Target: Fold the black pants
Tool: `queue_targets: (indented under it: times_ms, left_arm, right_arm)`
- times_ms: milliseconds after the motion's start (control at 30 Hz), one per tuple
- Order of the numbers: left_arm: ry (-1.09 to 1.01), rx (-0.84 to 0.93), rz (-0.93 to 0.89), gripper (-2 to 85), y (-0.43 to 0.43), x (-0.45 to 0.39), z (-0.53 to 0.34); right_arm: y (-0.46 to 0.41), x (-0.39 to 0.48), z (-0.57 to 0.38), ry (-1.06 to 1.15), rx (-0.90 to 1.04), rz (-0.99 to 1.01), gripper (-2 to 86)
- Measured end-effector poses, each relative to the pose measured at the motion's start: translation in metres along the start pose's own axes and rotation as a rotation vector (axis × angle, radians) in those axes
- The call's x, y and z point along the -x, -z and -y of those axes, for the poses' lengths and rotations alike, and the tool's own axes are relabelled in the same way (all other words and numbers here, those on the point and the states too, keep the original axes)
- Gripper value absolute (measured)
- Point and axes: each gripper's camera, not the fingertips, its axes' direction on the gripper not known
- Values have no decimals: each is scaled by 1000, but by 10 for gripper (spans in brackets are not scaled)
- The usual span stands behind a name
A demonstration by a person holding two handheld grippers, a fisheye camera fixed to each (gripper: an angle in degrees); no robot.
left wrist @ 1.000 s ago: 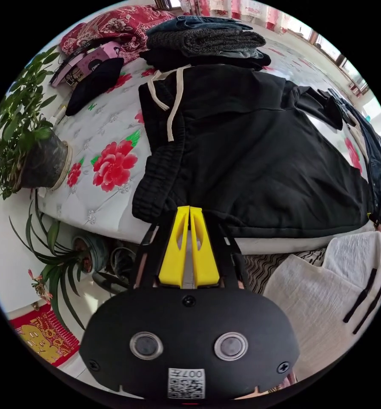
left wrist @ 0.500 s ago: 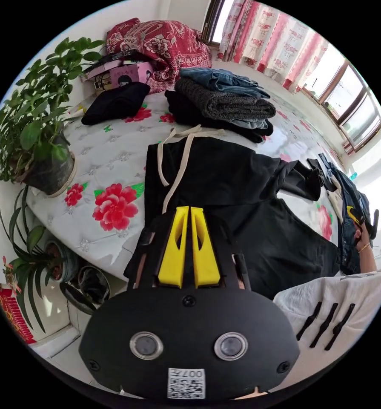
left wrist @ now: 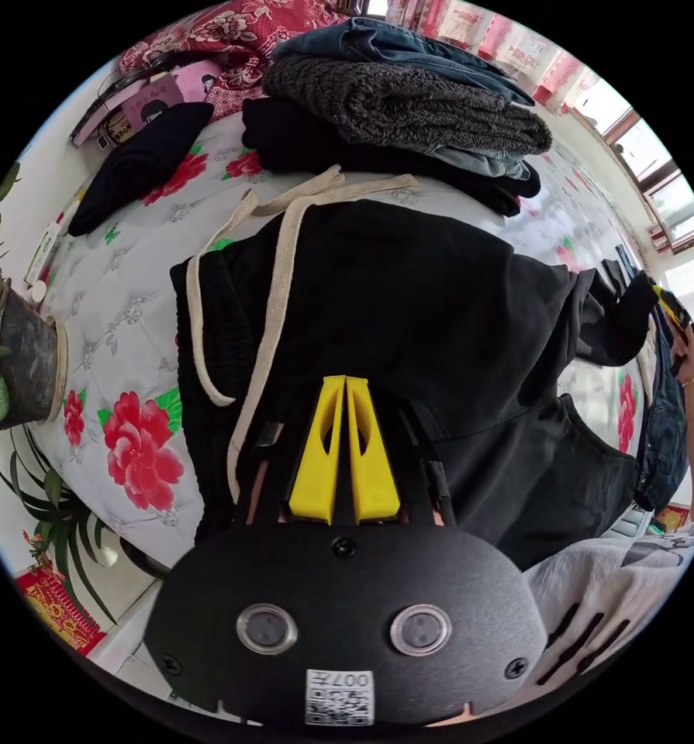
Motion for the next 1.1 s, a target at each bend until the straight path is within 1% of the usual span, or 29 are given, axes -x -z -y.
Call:
queue_targets:
  times_ms: [33, 67, 100, 133, 167, 200, 267, 300, 333, 367, 400, 433, 467, 500, 567, 633, 700, 767, 833, 867, 900, 933, 1033, 1100]
  left_arm:
    - [-13, -8, -8, -10, -1, 1, 0]
    - [-19, -13, -10, -10, -2, 1, 1]
    - [-22, -22, -14, -10, -4, 0, 2]
    - [-16, -29, -16, -10, -6, 0, 3]
    - [-12, -31, -17, -10, -6, -1, 4]
    - [-7, -32, -17, -10, -8, -2, 7]
    - [-6, -34, -17, -10, -11, -3, 10]
    - [-6, -36, -21, -10, -12, -4, 12]
    - [0, -37, -27, -10, -13, -4, 15]
    - [5, -36, -31, -10, -14, -4, 16]
    - [16, -30, -40, -10, -15, -4, 19]
    - [16, -18, -42, -10, -15, -6, 22]
    - [12, -12, -41, -10, -15, -7, 24]
    - [-6, -13, -35, -10, -14, -12, 27]
    - [-40, -39, -27, -10, -8, -21, 31]
    - [-67, -70, -35, -10, -2, -29, 39]
    - [-75, -73, -41, -10, -2, -33, 47]
    - [-77, -57, -41, -10, -7, -35, 57]
    - [-69, 0, -22, -10, -21, -36, 68]
    - [-65, 16, -15, -10, -25, -36, 70]
    - [-61, 48, 1, -10, -32, -36, 74]
    - [-64, 41, -1, -10, -35, -37, 76]
    - [-66, 36, -9, -10, -37, -38, 79]
    - [-76, 28, -9, -10, -38, -40, 79]
  right_arm:
    - [51, 27, -5, 105, -168, 36, 25]
    - [76, 41, -11, 164, -235, 46, 23]
    - [118, 68, -27, 290, -321, 33, 19]
    - [146, 91, -47, 400, -341, -9, 16]
    - [156, 100, -58, 461, -331, -16, 16]
    - [168, 112, -81, 534, -279, -11, 17]
    - [165, 116, -114, 547, -151, -45, 21]
    - [145, 109, -138, 523, -9, -87, 28]
    - [114, 92, -160, 449, 167, -112, 37]
    - [97, 81, -172, 395, 254, -128, 43]
    - [62, 59, -196, 282, 402, -192, 54]
    - [33, 42, -219, 200, 506, -261, 67]
    - [22, 36, -229, 174, 530, -290, 72]
    - [8, 32, -241, 139, 511, -332, 81]
    - [0, 32, -241, 92, 398, -331, 91]
    - [-13, 34, -220, 54, 257, -295, 97]
    - [-36, 33, -197, 51, 216, -283, 101]
    - [-74, 29, -174, 56, 242, -308, 105]
    - [-144, 20, -153, 71, 396, -319, 107]
    - [-163, 19, -151, 79, 453, -322, 107]
    - [-199, 20, -151, 110, 565, -332, 97]
    - [-221, 27, -150, 133, 614, -376, 77]
    - [-231, 58, -138, 259, 643, -366, 26]
    - [-228, 76, -127, 338, 682, -402, 15]
